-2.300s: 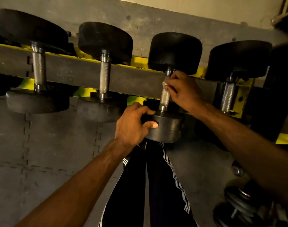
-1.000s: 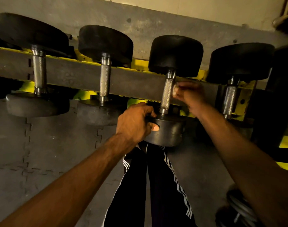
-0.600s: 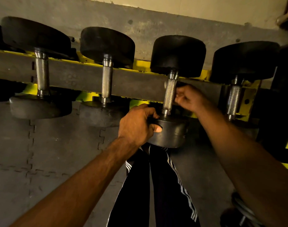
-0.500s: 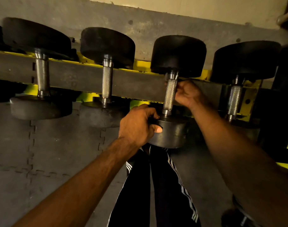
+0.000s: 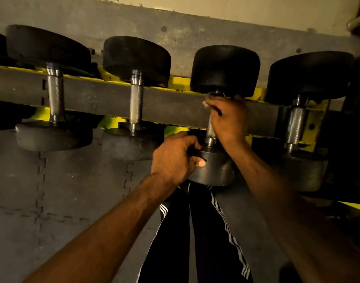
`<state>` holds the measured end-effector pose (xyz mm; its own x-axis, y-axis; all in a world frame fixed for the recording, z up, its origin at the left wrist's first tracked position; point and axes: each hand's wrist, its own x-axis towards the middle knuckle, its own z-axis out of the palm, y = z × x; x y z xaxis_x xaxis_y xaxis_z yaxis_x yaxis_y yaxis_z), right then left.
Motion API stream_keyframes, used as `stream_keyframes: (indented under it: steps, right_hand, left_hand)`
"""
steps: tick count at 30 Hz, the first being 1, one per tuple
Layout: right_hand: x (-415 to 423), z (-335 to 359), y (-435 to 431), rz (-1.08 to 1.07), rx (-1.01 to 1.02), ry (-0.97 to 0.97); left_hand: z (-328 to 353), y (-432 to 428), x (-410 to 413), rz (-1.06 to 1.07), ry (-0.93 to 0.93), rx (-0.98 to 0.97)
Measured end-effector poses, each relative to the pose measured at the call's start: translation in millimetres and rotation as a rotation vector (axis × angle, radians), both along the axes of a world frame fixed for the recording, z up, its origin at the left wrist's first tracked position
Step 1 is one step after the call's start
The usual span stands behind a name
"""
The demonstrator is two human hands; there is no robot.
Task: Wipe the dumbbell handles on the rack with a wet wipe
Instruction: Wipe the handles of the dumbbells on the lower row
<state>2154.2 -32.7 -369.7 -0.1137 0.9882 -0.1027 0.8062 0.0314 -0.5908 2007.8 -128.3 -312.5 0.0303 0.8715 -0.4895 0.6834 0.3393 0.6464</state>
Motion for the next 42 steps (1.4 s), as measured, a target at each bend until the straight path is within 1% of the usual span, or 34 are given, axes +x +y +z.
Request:
stream_keyframes:
  steps: [1,2,4,6,8,10,11,12,13,14,15,16,18,20,21,22,23,24,25,26,27,29,31,33,36,37,38,39,40,42]
  right_hand:
    - [-4,3,4,0.101,0.008,-0.138]
    - [-8,8,8,0.170,0.000,-0.220]
    - [-14,16,14,0.255,-0.092,-0.305]
    - [-9,20,14,0.419,-0.209,-0.458]
    - [0,31,10,0.644,-0.299,-0.519]
    - [2,46,10,0.778,-0.367,-0.531]
    - [-4,50,14,0.785,-0.369,-0.574]
    - [-11,50,22,0.756,-0.338,-0.674]
    - [-21,49,31,0.700,-0.305,-0.796]
    - [-28,48,37,0.638,-0.262,-0.874]
    - [-34,49,39,0.594,-0.232,-0.908]
    - [-37,49,36,0.595,-0.230,-0.914]
    - [-34,51,24,0.761,-0.263,-0.896]
    - [-20,55,12,0.919,-0.305,-0.778]
    - [-10,56,10,0.929,-0.329,-0.673]
    - [-1,55,10,0.871,-0.339,-0.536]
    - [10,52,10,0.759,-0.329,-0.386]
    - [20,47,9,0.616,-0.278,-0.248]
    - [28,41,4,0.456,-0.215,-0.147]
    - [34,36,-3,0.290,-0.192,-0.089]
    - [36,31,-13,0.124,-0.233,-0.043]
    - [33,24,-27,-0.194,-0.441,0.094]
    - [27,22,-24,-0.454,-0.616,0.350]
    - [24,17,-8,-0.644,-0.669,0.624]
    - [21,0,18,-0.808,-0.765,0.976]
    - [20,-6,20,-0.819,-0.837,1.042]
    - [22,-10,19,-0.798,-0.905,1.066]
    - [24,-12,15,-0.760,-0.961,1.051]
    - [29,-12,8,-0.711,-1.010,0.993]
    - [40,-7,-1,-0.631,-1.062,0.803]
  left_hand:
    - [0,0,1,-0.003,0.005,0.000]
    - [1,1,1,-0.006,0.013,0.001]
    - [1,1,1,-0.002,0.028,-0.003]
    - [2,1,0,0.001,0.016,-0.011]
    - [2,0,0,0.006,-0.003,-0.017]
    - [2,-1,-1,0.014,-0.014,-0.025]
    - [2,-2,0,0.018,-0.014,-0.027]
    - [2,-2,0,0.020,-0.010,-0.024]
    - [2,-3,1,0.023,-0.006,-0.018]
    - [1,-4,1,0.024,-0.003,-0.014]
    - [1,-4,1,0.025,0.000,-0.016]
    - [1,-4,1,0.020,0.003,-0.019]
    - [0,-3,0,0.000,0.009,-0.010]
    - [-1,-3,-2,-0.003,0.006,0.009]
    - [-2,-4,-2,0.006,-0.002,0.017]
    - [-3,-5,-1,0.018,-0.009,0.026]
    - [-4,-7,-1,0.028,-0.016,0.035]
    - [-5,-8,-1,0.032,-0.023,0.044]
    - [-5,-9,-1,0.031,-0.029,0.051]
    - [-5,-9,-2,0.021,-0.031,0.055]
    - [-5,-8,-2,0.010,-0.029,0.057]
    - [-5,-6,-3,-0.014,-0.024,0.048]
    - [-5,-4,-5,-0.031,-0.019,0.033]
    - [-5,-2,-5,-0.044,-0.017,0.026]
    - [-4,0,-5,-0.040,-0.020,0.009]
    - [-4,0,-5,-0.036,-0.024,0.010]
    - [-4,0,-5,-0.028,-0.028,0.013]
    - [-4,0,-5,-0.023,-0.032,0.017]
    - [-4,0,-5,-0.018,-0.032,0.021]
    - [-5,0,-6,-0.020,-0.030,0.026]
